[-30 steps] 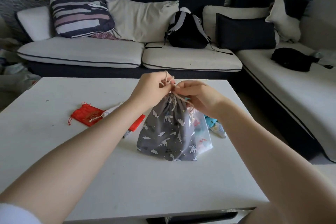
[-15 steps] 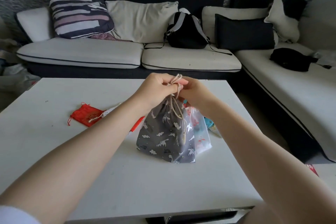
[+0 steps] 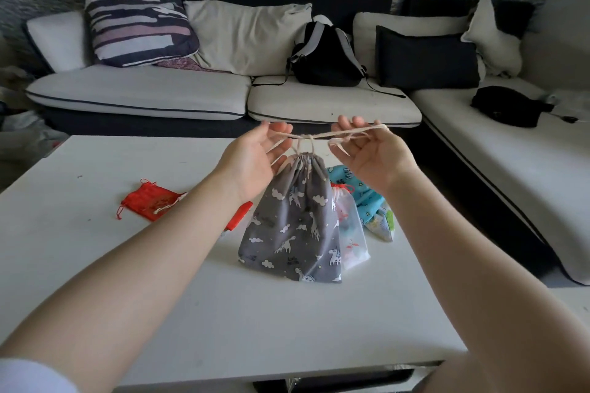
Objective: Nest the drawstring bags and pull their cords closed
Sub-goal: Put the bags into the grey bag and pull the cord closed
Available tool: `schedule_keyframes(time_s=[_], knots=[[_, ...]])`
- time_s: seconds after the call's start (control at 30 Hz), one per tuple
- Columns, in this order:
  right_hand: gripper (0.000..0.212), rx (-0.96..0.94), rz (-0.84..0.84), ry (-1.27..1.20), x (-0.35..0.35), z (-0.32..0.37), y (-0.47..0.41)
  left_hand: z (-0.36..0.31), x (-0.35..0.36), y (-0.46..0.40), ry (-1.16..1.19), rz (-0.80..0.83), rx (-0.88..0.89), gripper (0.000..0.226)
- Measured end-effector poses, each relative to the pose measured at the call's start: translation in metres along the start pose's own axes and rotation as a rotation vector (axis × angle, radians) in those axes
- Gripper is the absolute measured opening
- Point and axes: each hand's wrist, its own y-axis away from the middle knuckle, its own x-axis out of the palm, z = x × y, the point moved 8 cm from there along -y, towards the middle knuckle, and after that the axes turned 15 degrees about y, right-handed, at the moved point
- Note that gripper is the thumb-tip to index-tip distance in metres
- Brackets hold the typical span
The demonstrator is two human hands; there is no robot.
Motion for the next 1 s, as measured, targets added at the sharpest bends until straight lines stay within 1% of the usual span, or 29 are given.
schedule_keyframes(time_s=[0.07,0.1,0.13,0.2,0.23,0.3,0.37,0.47,0.53,0.57,0.6,0.67,0.73,0.77,0.8,0.87,0.93,0.97,1.0], knots=[[0.052,0.067,-0.003,-0.218,0.0,-0.011,-0.004,0.003,-0.008,-0.005,0.107,-0.08,-0.004,0.034],[0.056,0.104,-0.05,-0.228,-0.005,-0.015,-0.005,0.004,-0.016,-0.008,0.069,-0.14,-0.007,0.034],[0.058,0.114,-0.109,-0.16,-0.011,-0.017,-0.006,0.003,-0.024,-0.008,-0.063,-0.199,-0.004,0.033],[0.055,0.092,-0.219,0.103,-0.024,-0.016,-0.006,-0.001,-0.032,-0.004,-0.415,-0.264,0.011,0.026],[0.05,0.074,-0.243,0.219,-0.025,-0.015,-0.006,-0.003,-0.034,-0.003,-0.509,-0.274,0.039,0.02],[0.034,0.067,-0.242,0.379,-0.019,-0.017,-0.007,-0.009,-0.033,-0.004,-0.619,-0.281,0.116,0.013],[0.022,0.113,-0.25,0.474,-0.017,-0.021,-0.007,-0.015,-0.033,-0.006,-0.778,-0.299,0.134,0.007],[0.017,0.191,-0.32,0.489,-0.026,-0.026,-0.006,-0.012,-0.042,-0.008,-0.976,-0.329,0.062,0.017],[0.02,0.192,-0.31,0.563,-0.025,-0.026,-0.008,-0.011,-0.037,-0.008,-1.089,-0.264,0.128,0.009],[0.023,0.179,-0.288,0.626,-0.021,-0.025,-0.008,-0.011,-0.029,-0.009,-1.11,-0.188,0.161,0.006],[0.028,0.156,-0.262,0.71,-0.018,-0.023,-0.008,-0.009,-0.023,-0.01,-1.116,-0.1,0.161,0.014],[0.04,0.092,-0.229,0.966,-0.014,-0.014,-0.009,-0.005,-0.018,-0.007,-1.148,0.041,0.069,0.026],[0.049,0.063,-0.262,1.203,-0.015,-0.005,-0.008,-0.006,-0.021,-0.003,-1.261,0.105,-0.014,0.026],[0.051,0.079,-0.28,1.256,-0.017,-0.005,-0.008,-0.006,-0.023,-0.002,-1.36,0.126,-0.043,0.025],[0.05,0.12,-0.281,1.255,-0.02,-0.007,-0.008,-0.007,-0.024,-0.001,-1.461,0.138,-0.058,0.026],[0.035,0.244,-0.255,1.089,-0.024,-0.021,-0.007,-0.01,-0.023,-0.004,-1.56,0.12,-0.021,0.032],[0.021,0.346,-0.215,0.855,-0.024,-0.033,-0.004,-0.019,-0.017,-0.007,-1.528,0.083,0.075,0.036],[0.017,0.363,-0.185,0.784,-0.021,-0.036,-0.003,-0.022,-0.015,-0.006,-1.486,0.061,0.11,0.036],[0.013,0.358,-0.153,0.765,-0.017,-0.037,-0.002,-0.024,-0.012,-0.004,-1.422,0.045,0.132,0.035]])
